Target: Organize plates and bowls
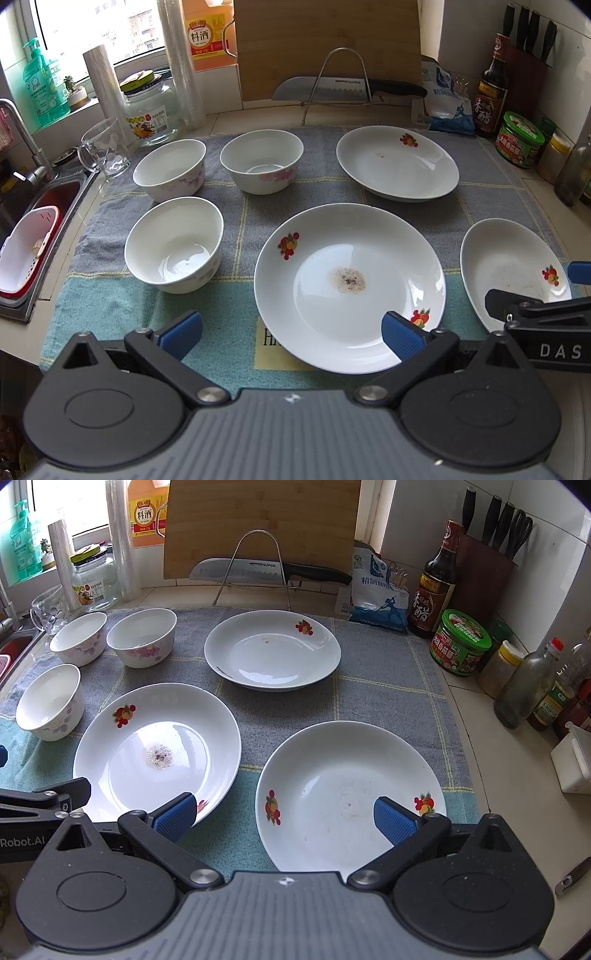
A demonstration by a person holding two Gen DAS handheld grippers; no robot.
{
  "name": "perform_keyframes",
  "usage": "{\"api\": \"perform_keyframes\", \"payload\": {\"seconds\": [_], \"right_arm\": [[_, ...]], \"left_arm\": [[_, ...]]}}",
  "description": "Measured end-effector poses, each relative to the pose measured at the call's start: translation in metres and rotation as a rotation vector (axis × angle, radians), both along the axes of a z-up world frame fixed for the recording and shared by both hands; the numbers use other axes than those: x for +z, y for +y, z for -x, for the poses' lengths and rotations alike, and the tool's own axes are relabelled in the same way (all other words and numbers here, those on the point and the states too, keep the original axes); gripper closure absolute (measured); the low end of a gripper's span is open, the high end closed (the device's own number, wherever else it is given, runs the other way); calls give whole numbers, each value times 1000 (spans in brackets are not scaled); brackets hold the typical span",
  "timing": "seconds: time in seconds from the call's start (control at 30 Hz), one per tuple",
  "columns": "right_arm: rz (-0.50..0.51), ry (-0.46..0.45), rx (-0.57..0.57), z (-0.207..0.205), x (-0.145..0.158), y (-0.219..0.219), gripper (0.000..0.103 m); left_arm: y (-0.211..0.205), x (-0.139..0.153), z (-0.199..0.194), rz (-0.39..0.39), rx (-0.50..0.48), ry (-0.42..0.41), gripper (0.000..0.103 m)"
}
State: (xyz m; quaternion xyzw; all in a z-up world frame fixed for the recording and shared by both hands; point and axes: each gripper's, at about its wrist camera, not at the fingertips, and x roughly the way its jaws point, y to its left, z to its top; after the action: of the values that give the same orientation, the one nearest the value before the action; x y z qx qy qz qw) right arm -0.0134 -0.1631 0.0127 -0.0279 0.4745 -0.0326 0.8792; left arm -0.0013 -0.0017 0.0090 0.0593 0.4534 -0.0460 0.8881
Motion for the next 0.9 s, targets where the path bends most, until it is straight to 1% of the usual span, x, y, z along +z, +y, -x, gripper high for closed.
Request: {"api": "perform_keyframes", "payload": {"seconds": [0.3,0.43,0.63,0.67,0.77,0.83,0.9], "right_arm": [[27,-33,3,2,2,5,0],[42,-53,6,4,2,7,0],[57,-107,11,8,5,7,0],[57,-116,12,9,6,6,0],[50,-150,17,13,7,5,0],[55,-175,26,16,8,6,0],[78,-207,33,19,9,8,0]], "left_arm": [[5,1,-3,25,-25,-25,1],[6,2,-5,38,-54,-39,1],[5,5,-6,43,-128,-106,1],[6,6,-7,54,-144,-105,1],[11,9,-8,131,-200,-122,1],[11,11,-8,144,-242,-147,1],[9,14,-8,135,-268,-183,1]]}}
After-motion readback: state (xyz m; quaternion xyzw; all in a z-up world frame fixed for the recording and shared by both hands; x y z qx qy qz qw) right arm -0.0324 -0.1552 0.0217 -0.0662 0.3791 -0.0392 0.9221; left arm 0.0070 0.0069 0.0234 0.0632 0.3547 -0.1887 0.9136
